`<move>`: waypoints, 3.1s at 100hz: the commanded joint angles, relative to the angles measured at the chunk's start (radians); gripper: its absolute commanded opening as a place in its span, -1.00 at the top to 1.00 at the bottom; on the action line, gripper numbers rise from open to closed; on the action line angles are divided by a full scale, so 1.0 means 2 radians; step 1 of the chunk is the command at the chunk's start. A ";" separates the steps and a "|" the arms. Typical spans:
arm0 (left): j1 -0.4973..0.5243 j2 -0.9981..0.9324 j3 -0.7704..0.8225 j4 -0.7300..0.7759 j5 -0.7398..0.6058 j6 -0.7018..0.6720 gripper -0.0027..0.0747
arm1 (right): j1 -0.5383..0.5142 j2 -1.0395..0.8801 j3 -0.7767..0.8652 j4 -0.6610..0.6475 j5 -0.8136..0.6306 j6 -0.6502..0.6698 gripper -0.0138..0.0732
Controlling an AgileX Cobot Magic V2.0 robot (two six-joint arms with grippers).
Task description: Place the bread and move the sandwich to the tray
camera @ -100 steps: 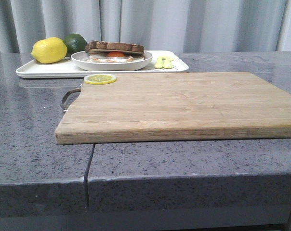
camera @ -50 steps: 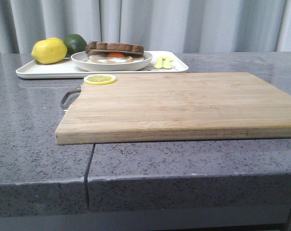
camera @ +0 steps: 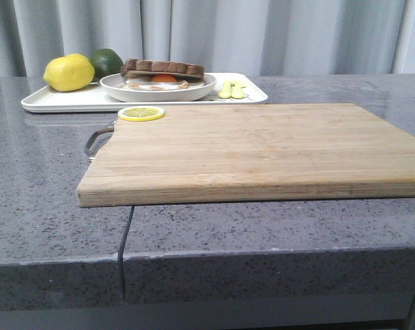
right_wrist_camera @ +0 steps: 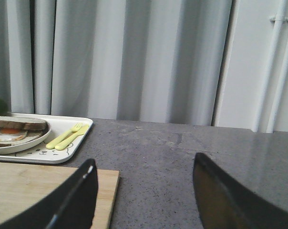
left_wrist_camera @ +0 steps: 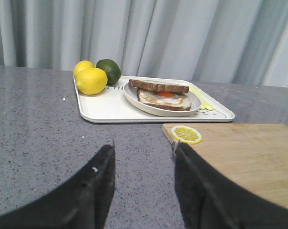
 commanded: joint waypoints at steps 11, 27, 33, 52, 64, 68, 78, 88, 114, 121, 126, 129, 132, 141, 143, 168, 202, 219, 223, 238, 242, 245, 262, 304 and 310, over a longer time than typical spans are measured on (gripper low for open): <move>-0.004 0.002 0.001 -0.009 -0.040 0.001 0.20 | -0.004 0.002 -0.010 0.004 0.016 -0.004 -0.34; -0.004 0.002 0.001 -0.009 -0.040 0.001 0.38 | -0.004 0.002 -0.010 0.004 0.016 -0.004 0.00; -0.004 0.002 0.001 -0.009 -0.040 0.001 0.55 | -0.004 0.002 -0.010 0.004 0.016 -0.004 0.26; -0.004 0.002 0.001 -0.009 -0.040 0.001 0.98 | -0.004 0.002 -0.010 0.006 0.016 -0.004 0.83; -0.004 0.002 0.001 -0.009 -0.040 0.001 0.98 | -0.004 0.002 -0.010 0.008 0.017 -0.004 0.84; -0.004 0.002 0.001 -0.009 -0.040 0.001 0.98 | -0.004 0.002 -0.010 0.008 0.017 -0.004 0.84; -0.004 0.002 0.001 -0.009 -0.040 0.001 0.98 | -0.004 0.002 -0.010 0.008 0.019 -0.004 0.84; -0.004 0.002 0.001 -0.009 -0.040 0.001 0.98 | -0.004 0.002 -0.010 0.008 0.020 -0.004 0.84; -0.004 0.002 0.001 -0.009 -0.040 0.001 0.98 | -0.004 0.002 -0.010 0.008 0.020 -0.004 0.84; -0.004 0.002 0.001 -0.009 -0.040 0.001 0.98 | -0.004 0.002 -0.010 0.008 0.020 -0.004 0.84; -0.004 0.002 0.001 -0.009 -0.040 0.001 0.98 | -0.004 0.002 -0.010 0.008 0.020 -0.004 0.84; -0.004 0.002 0.001 -0.009 -0.041 0.001 0.98 | -0.004 0.002 -0.010 0.008 0.020 -0.004 0.84; -0.004 0.002 0.002 -0.004 -0.049 0.001 0.98 | -0.004 0.002 -0.010 0.008 0.020 -0.004 0.84; -0.003 0.002 0.002 0.058 -0.065 0.001 0.98 | -0.004 0.002 -0.010 0.008 0.020 -0.004 0.84; 0.000 0.002 0.002 0.078 -0.065 0.001 0.98 | -0.004 0.002 -0.010 0.008 0.020 -0.004 0.84; 0.040 -0.024 0.048 0.187 -0.069 -0.008 0.98 | -0.004 0.002 -0.010 0.008 0.020 -0.004 0.84; 0.073 -0.071 0.137 0.237 -0.137 -0.082 0.98 | -0.004 0.002 -0.010 0.008 0.020 -0.004 0.84; 0.073 -0.071 0.167 0.237 -0.163 -0.082 0.98 | -0.004 0.002 -0.010 0.008 0.020 -0.004 0.84; 0.073 -0.071 0.167 0.240 -0.150 -0.082 0.98 | -0.004 0.002 -0.010 0.008 0.020 -0.004 0.84; 0.073 -0.071 0.167 0.242 -0.155 -0.082 0.98 | -0.004 0.002 -0.010 0.008 0.020 -0.004 0.84; 0.073 -0.071 0.167 0.242 -0.155 -0.082 0.98 | -0.004 0.002 -0.010 0.008 0.020 -0.004 0.84; 0.073 -0.071 0.167 0.242 -0.155 -0.082 0.98 | -0.004 0.002 -0.010 0.008 0.020 -0.004 0.84; 0.073 -0.071 0.167 0.242 -0.155 -0.082 0.98 | -0.004 0.002 -0.010 0.008 0.020 -0.004 0.84; 0.073 -0.071 0.167 0.242 -0.155 -0.082 0.98 | -0.004 0.002 -0.010 0.008 0.020 -0.004 0.84; 0.073 -0.071 0.167 0.242 -0.155 -0.082 0.98 | -0.004 0.002 -0.010 0.008 0.020 -0.004 0.84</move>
